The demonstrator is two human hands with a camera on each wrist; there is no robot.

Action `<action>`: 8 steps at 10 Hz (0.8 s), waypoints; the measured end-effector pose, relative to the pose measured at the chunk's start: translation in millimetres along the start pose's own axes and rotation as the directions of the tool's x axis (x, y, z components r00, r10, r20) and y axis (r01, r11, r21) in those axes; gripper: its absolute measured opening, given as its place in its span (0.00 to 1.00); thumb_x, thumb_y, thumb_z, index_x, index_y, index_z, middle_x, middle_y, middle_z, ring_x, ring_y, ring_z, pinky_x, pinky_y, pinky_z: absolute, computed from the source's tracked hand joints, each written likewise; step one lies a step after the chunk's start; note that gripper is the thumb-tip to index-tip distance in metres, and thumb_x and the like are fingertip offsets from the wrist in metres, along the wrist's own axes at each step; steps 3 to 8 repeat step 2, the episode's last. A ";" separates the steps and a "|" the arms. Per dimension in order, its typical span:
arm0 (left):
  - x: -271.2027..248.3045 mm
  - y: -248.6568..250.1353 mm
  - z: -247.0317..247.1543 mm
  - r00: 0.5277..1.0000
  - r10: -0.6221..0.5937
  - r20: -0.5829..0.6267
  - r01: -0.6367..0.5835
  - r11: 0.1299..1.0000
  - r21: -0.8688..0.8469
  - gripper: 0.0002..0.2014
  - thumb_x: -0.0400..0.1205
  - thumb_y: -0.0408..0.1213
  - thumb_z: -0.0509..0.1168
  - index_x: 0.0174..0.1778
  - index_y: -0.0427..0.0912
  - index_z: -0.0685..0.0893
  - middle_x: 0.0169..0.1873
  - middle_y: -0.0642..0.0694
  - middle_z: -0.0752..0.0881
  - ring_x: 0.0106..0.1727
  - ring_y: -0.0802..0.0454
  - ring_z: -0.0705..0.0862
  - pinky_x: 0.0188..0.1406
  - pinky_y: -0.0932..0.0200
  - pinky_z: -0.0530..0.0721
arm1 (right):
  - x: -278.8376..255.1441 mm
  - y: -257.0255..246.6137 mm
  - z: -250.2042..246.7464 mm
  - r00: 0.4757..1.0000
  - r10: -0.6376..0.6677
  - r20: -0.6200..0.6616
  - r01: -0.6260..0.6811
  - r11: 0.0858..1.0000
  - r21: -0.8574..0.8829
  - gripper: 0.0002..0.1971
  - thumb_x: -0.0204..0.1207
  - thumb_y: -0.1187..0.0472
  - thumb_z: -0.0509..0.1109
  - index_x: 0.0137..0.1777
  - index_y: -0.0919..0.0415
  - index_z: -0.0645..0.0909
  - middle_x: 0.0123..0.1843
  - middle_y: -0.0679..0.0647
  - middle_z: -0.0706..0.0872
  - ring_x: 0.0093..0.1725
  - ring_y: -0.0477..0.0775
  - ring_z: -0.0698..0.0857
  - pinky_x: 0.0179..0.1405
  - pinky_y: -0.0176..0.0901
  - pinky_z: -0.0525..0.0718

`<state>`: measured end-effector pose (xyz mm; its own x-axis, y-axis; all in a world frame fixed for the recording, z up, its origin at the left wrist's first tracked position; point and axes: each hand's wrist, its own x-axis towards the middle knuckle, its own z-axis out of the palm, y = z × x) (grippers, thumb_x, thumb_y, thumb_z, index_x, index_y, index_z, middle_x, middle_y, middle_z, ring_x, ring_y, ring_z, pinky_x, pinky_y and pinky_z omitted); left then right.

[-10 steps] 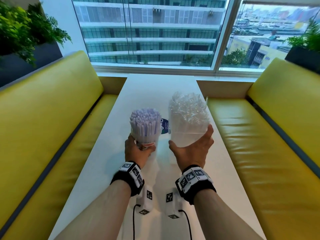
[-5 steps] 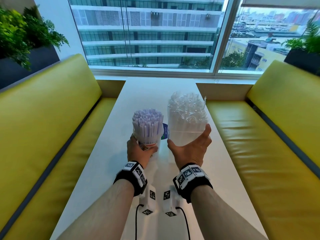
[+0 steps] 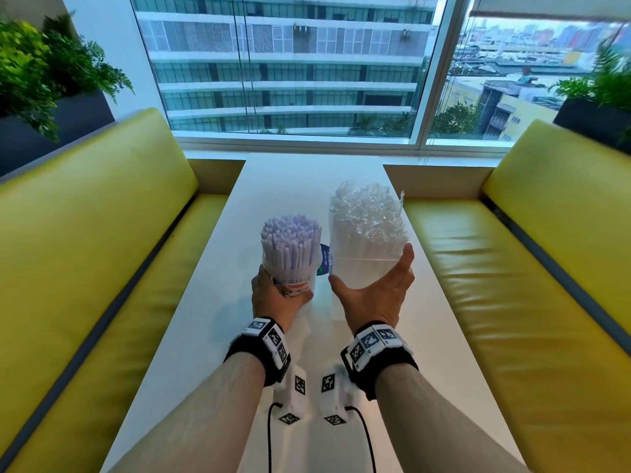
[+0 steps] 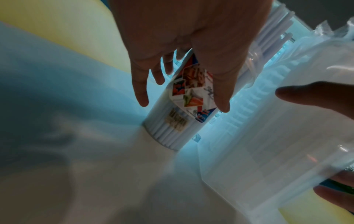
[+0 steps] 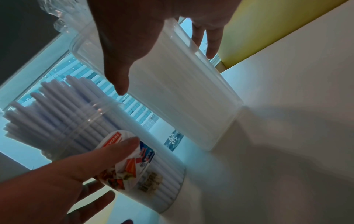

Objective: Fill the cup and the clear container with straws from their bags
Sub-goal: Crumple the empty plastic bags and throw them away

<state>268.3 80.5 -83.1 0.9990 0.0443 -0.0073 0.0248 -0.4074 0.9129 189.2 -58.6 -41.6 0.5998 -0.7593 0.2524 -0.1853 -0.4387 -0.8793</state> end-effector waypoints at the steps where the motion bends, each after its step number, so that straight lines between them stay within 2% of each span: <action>1: -4.4 6.7 -6.5 1.000 0.020 0.023 -0.022 0.996 0.090 0.56 0.53 0.48 0.85 0.77 0.45 0.66 0.70 0.39 0.75 0.72 0.40 0.76 0.73 0.41 0.77 | -0.8 -3.3 -6.0 1.000 0.016 0.024 -0.016 1.000 0.026 0.68 0.56 0.48 0.88 0.85 0.43 0.40 0.82 0.56 0.56 0.80 0.58 0.62 0.76 0.58 0.71; 2: -9.8 19.0 -19.7 0.999 0.026 0.043 -0.035 0.976 0.216 0.60 0.62 0.45 0.85 0.84 0.39 0.55 0.80 0.37 0.63 0.82 0.40 0.63 0.82 0.44 0.64 | -1.6 -14.9 -17.6 0.999 0.025 0.019 -0.026 0.999 0.026 0.69 0.55 0.48 0.89 0.87 0.46 0.42 0.84 0.55 0.50 0.81 0.59 0.62 0.75 0.55 0.71; 8: -9.8 19.0 -19.7 0.999 0.026 0.043 -0.035 0.976 0.216 0.60 0.62 0.45 0.85 0.84 0.39 0.55 0.80 0.37 0.63 0.82 0.40 0.63 0.82 0.44 0.64 | -1.6 -14.9 -17.6 0.999 0.025 0.019 -0.026 0.999 0.026 0.69 0.55 0.48 0.89 0.87 0.46 0.42 0.84 0.55 0.50 0.81 0.59 0.62 0.75 0.55 0.71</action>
